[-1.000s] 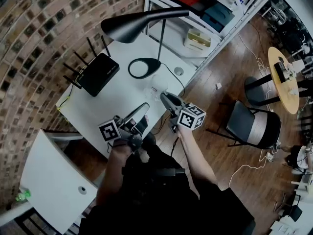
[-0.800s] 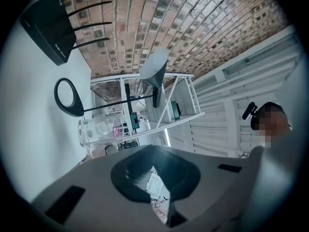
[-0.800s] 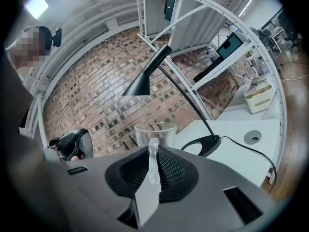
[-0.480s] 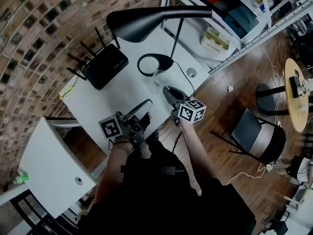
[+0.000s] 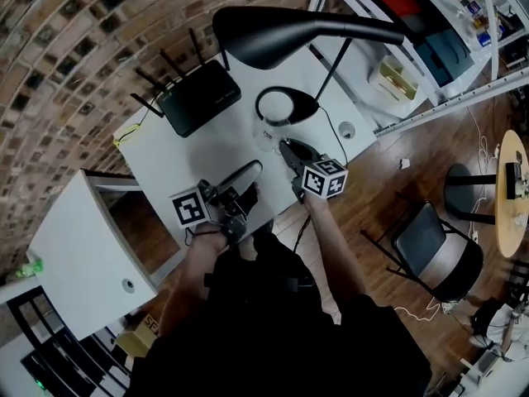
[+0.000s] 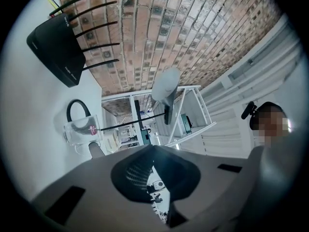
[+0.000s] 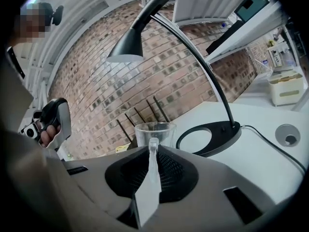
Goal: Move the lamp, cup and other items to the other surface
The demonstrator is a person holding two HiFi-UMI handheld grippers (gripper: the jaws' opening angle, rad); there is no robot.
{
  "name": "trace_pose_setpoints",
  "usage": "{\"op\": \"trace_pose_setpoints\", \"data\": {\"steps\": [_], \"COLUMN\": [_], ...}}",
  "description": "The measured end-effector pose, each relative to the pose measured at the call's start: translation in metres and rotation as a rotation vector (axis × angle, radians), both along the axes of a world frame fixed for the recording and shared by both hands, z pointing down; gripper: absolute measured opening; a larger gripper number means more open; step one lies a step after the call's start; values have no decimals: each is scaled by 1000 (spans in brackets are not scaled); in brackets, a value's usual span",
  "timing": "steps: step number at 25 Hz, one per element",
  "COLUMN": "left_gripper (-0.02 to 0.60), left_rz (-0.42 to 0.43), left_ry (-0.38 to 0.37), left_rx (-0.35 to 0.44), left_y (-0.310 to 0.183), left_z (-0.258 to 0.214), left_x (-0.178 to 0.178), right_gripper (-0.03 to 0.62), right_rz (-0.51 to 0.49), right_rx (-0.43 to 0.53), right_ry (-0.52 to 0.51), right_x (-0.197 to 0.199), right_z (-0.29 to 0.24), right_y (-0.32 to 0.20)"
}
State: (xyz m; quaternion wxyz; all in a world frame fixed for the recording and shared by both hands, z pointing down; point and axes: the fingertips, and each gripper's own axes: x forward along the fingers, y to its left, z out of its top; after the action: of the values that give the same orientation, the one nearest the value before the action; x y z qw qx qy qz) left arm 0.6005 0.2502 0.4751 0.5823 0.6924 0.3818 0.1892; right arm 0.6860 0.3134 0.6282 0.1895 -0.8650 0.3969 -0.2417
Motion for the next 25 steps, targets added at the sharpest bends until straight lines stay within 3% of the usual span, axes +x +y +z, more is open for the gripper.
{"op": "trace_pose_setpoints", "data": {"steps": [25], "left_gripper": [3], "left_rz": [-53], "left_ry": [-23], "left_rx": [49], "left_y": [-7], "left_z": [11], "left_x": [10], "right_gripper": [60], "right_rz": [-60], "right_rx": [-78], "right_ry": [4], "right_x": [30], "right_z": [46], "right_y": [-17]}}
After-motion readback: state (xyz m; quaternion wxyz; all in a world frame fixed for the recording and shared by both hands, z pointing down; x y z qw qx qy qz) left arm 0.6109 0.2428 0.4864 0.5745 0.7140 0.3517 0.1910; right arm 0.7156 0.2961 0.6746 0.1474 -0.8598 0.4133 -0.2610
